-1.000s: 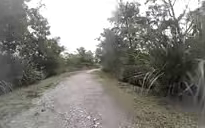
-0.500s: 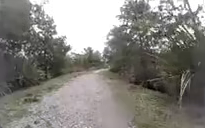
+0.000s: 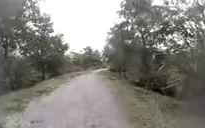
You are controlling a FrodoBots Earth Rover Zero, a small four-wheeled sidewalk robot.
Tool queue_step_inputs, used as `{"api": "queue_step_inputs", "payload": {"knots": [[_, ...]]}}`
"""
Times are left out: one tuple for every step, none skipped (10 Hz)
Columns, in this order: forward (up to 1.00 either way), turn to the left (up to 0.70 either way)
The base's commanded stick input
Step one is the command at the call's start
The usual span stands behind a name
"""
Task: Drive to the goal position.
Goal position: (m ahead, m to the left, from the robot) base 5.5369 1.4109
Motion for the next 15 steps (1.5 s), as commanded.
{"api": "queue_step_inputs", "payload": {"knots": [[0.70, 0.00], [0.70, 0.00], [0.70, 0.00], [0.70, 0.00], [0.70, 0.00], [0.70, 0.00], [0.70, 0.00], [0.70, 0.00], [0.70, 0.00], [0.70, 0.00], [0.70, 0.00], [0.70, 0.00], [0.70, 0.00], [0.70, 0.00], [0.70, 0.13]]}}
